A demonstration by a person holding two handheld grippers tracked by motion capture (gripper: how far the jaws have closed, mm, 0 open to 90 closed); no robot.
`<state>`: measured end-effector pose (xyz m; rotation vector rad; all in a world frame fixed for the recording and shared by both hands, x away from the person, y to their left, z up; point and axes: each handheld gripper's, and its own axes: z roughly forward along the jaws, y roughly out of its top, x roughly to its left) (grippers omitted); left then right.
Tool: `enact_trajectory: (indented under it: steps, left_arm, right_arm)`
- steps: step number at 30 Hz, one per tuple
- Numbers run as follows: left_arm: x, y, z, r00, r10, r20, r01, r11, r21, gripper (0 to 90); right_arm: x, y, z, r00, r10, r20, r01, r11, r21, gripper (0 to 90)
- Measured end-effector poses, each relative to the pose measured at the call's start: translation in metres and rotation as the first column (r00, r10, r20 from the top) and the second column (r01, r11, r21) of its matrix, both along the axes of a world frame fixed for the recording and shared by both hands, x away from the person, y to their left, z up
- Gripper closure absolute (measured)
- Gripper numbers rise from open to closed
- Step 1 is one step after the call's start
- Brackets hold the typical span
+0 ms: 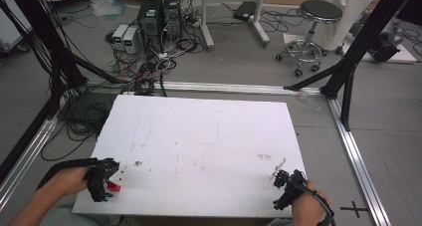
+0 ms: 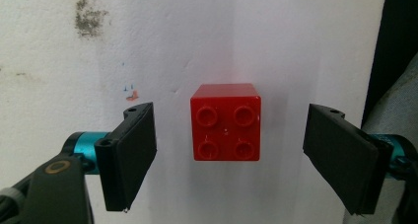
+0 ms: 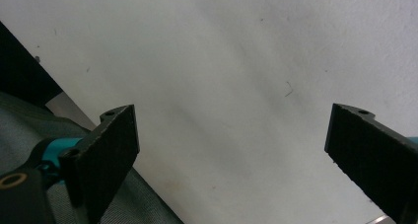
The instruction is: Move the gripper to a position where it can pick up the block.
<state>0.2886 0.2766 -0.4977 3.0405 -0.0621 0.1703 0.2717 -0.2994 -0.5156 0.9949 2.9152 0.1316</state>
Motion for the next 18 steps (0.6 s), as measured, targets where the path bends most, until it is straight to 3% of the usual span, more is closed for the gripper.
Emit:
enact_trajectory:
  steps: [10,18]
  left_arm:
    - [0.003,-0.002,-0.011,0.9998,-0.004,-0.018,0.005,0.9991,0.042,20.7]
    - [0.003,-0.002,-0.012,0.9997,0.0,-0.024,0.001,0.9991,0.042,20.8]
  right_arm:
    - [0.001,0.001,-0.001,1.0,0.009,-0.001,-0.009,1.0,0.0,5.6]
    - [0.001,0.002,-0.001,1.0,0.006,-0.001,-0.006,1.0,0.002,5.5]
